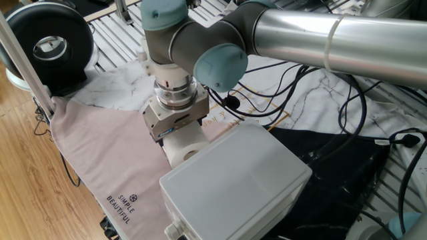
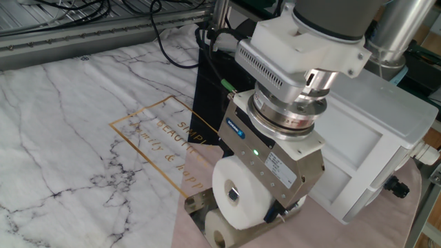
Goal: Take the roll of paper down from the shelf
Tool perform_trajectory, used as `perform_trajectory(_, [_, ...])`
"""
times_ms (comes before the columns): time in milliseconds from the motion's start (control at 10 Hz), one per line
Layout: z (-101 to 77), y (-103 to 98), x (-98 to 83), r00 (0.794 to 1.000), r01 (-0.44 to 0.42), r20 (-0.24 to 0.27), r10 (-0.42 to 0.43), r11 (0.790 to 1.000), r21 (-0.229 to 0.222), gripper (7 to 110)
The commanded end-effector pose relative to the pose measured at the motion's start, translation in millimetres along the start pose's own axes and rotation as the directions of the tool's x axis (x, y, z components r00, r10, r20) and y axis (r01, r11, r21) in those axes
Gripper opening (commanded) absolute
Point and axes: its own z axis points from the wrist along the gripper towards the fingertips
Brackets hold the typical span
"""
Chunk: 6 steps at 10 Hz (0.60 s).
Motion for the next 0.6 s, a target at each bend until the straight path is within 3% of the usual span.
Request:
perform_trajectory(0, [-5.6, 0.9, -4.0, 1.000, -0.006, -0.011, 0.005, 1.000, -0.006, 7])
perform_trajectory(500, [-4.0, 8.5, -14.6, 1.000, -0.003, -0.009, 0.003, 1.000, -0.030, 7])
